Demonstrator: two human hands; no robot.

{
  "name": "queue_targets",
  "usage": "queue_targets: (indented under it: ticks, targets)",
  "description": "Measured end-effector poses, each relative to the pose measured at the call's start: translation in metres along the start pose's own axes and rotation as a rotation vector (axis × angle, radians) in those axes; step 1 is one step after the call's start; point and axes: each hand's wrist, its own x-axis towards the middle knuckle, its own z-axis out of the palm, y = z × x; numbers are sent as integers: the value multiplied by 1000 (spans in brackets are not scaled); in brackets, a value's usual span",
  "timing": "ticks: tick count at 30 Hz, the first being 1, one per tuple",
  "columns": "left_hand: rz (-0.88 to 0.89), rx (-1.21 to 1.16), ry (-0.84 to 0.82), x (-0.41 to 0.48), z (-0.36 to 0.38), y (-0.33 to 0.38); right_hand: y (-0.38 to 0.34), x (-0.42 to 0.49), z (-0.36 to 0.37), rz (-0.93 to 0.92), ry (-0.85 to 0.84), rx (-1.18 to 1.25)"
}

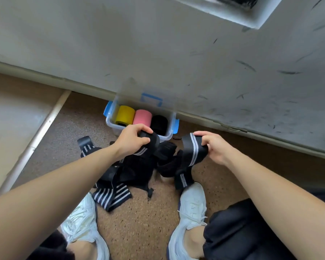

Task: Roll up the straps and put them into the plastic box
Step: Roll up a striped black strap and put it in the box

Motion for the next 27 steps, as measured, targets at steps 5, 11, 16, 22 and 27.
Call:
queue_targets:
  ticks: [5,11,16,22,27]
  targets:
    - [22,-62,32,-1,-7,14,-58,-28,-27,-166,-188,-53]
    - [31,-161,59,-8,-18,45,-105,-59,-36,-349,-284,-181]
    - [70,-144,26,-15,-37,88,-130,-87,-27,-513,-409,-260]
    - [93,-105,-54,-40,-66,149,-155,-105,-18,-722,-357,-128]
    - [96,-141,-63,-69,-74,170,-161,-111,-5,-825,-194,88]
